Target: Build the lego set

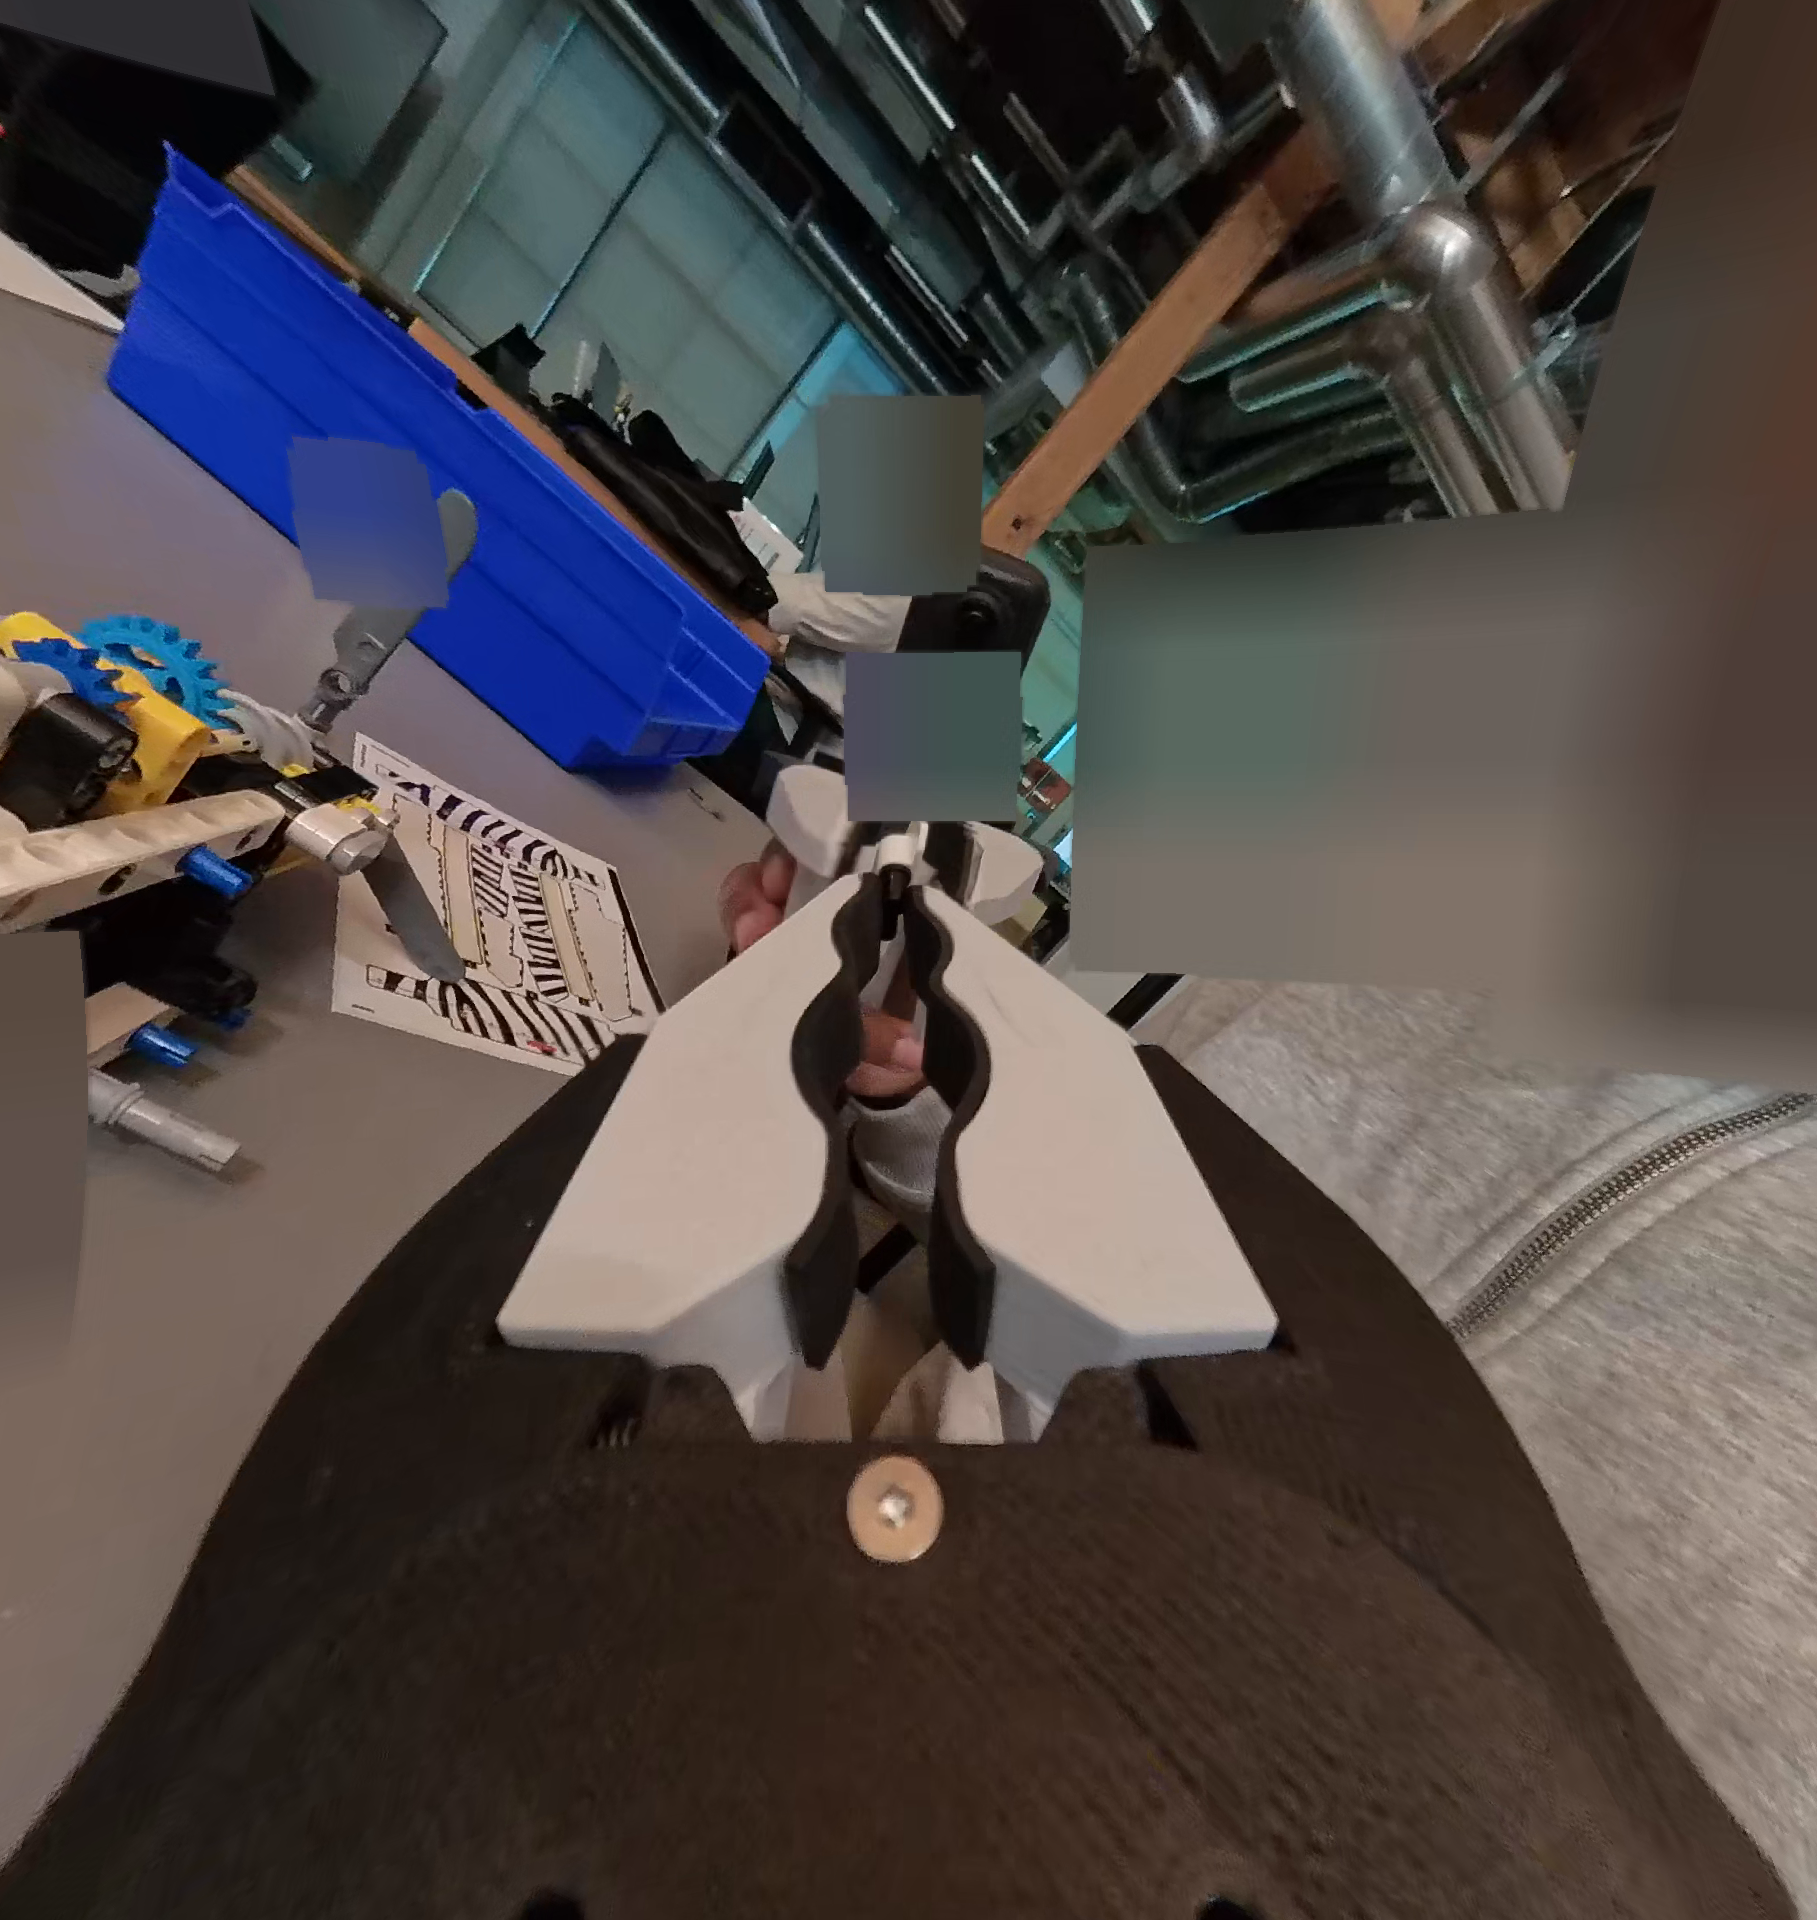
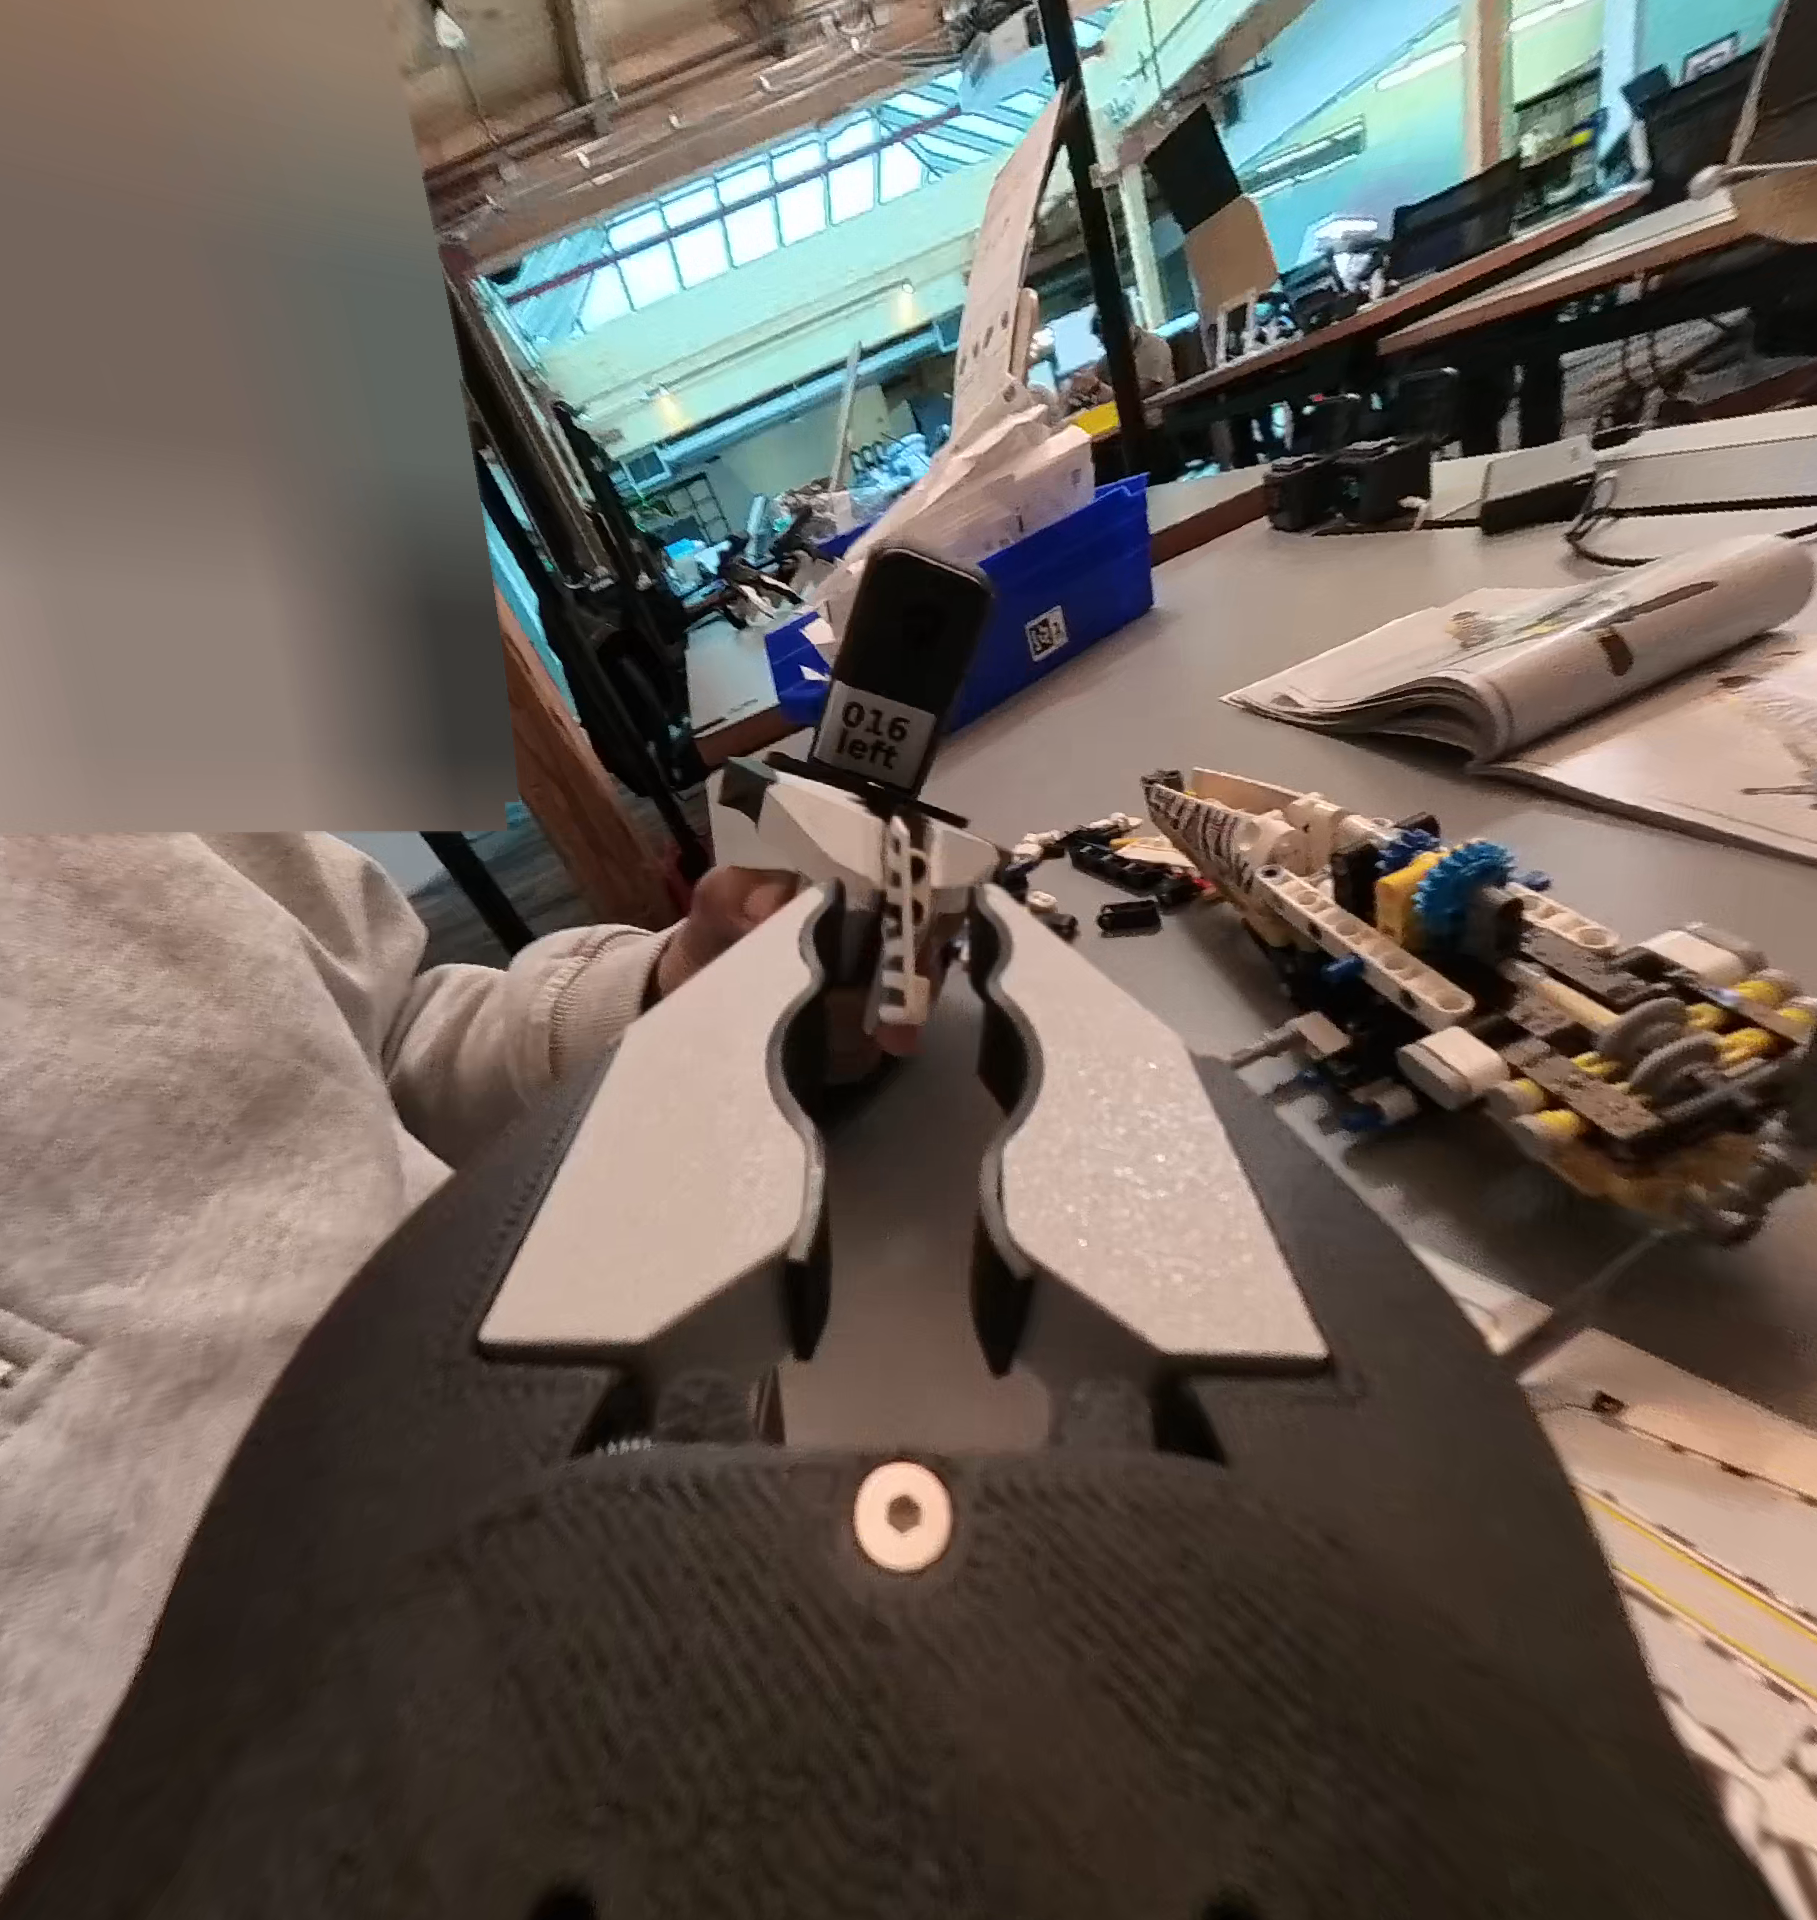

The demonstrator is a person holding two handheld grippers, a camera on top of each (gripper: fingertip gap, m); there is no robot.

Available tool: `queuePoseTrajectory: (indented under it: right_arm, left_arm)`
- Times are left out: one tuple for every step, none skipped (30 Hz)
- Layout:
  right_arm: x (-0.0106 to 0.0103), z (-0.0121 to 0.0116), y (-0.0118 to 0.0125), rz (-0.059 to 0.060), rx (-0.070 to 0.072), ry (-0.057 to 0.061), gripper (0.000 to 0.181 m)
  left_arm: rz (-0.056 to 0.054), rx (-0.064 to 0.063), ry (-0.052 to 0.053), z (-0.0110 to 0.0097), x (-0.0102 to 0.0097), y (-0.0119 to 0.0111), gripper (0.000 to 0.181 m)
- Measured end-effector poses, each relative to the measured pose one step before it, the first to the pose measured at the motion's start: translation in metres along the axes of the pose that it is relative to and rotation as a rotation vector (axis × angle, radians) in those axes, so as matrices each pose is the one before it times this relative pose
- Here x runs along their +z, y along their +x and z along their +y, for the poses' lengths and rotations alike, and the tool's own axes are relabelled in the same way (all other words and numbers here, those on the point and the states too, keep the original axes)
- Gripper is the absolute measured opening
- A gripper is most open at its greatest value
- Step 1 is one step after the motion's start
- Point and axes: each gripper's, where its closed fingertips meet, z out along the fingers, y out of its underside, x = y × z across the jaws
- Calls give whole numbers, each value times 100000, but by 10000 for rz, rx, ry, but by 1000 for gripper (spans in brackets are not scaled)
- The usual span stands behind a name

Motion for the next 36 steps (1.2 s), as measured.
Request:
queuePoseTrajectory:
  right_arm:
    - [27,-98,-150,-143,104,94,16]
    - [-11,-36,34,-19,106,46,15]
    - [-31,-19,52,-25,88,13,13]
    - [-35,-13,-5,-66,86,8,12]
    - [-15,4,18,-57,88,1,12]
    - [-3,-18,17,-50,80,13,12]
    - [1,-20,19,-36,76,21,12]
    - [8,-42,21,-22,54,38,11]
    - [23,-53,16,-16,33,48,10]
    - [-8,-65,7,-3,1,47,10]
    - [-42,-90,43,16,-11,61,5]
    - [-30,-63,99,22,38,40,4]
    - [14,-17,44,-18,58,14,4]
    - [34,-21,-49,-33,-31,18,4]
    - [34,-25,-13,18,-85,6,4]
    - [40,-39,2,7,-29,23,4]
    - [13,-40,-4,-37,42,40,4]
    - [3,-24,-16,-66,72,28,4]
    - [-9,-18,-25,-82,76,10,4]
    - [-12,-7,-14,-76,78,8,4]
    - [-12,-10,-27,-75,69,1,4]
    - [-18,-11,-8,-55,57,6,4]
    - [-26,-15,8,-34,47,7,4]
    - [-13,-10,30,-5,41,13,4]
    - [8,-21,41,2,51,27,4]
    - [1,-26,102,35,77,33,4]
    - [20,-20,152,63,98,29,4]
    - [5,-14,174,65,110,20,3]
    - [7,1,190,60,149,12,4]
    - [-6,-12,148,7,193,31,3]
    - [-16,-2,122,-17,212,35,3]
    - [-15,9,87,-21,167,19,4]
    - [-13,-5,30,-28,99,13,4]
    - [12,-4,-19,-41,64,22,4]
    - [8,-10,-62,-76,77,35,4]
    - [0,-38,-55,-92,99,47,4]
  left_arm:
    - [-53,76,-87,134,105,-33,0]
    - [-44,106,-57,101,55,24,0]
    - [-32,84,-13,21,24,12,0]
    - [-26,60,-4,17,9,8,0]
    - [-19,27,-2,2,-1,-16,0]
    - [-5,-7,1,-8,3,-26,0]
    - [0,1,12,-30,-16,-7,0]
    - [-23,34,25,-41,-13,-23,0]
    - [-8,29,29,-46,-29,9,0]
    - [-8,18,17,-37,-21,3,0]
    - [-17,33,5,-2,21,0,0]
    - [-92,75,11,-20,8,-91,0]
    - [-18,26,19,-34,-17,-10,1]
    - [26,13,29,-39,-36,47,1]
    - [-3,30,40,-56,-29,25,1]
    - [-11,32,30,-49,-29,2,1]
    - [8,16,27,-30,-7,17,1]
    - [28,-10,8,-17,-11,29,1]
    - [20,-7,-5,1,12,18,1]
    - [29,-25,-5,1,3,18,1]
    - [37,-32,-20,15,13,33,1]
    - [0,16,-12,14,11,12,0]
    - [-26,23,-7,21,10,-12,1]
    - [-26,11,7,-11,10,-31,1]
    - [-11,-15,17,-22,-7,-28,1]
    - [-53,-43,32,-46,-14,-114,1]
    - [-71,-36,32,-48,-9,-130,1]
    - [-99,-37,23,-36,-5,-173,1]
    - [-86,-57,22,-40,-3,-164,1]
    - [-57,-44,9,-17,-4,-113,1]
    - [-54,-30,3,-11,10,-94,1]
    - [-36,-23,-3,5,-1,-64,1]
    - [5,-29,-5,8,-7,-15,1]
    - [65,-63,5,-32,-27,40,1]
    - [94,-61,2,-14,-16,90,1]
    - [57,-18,-3,-9,-2,63,1]
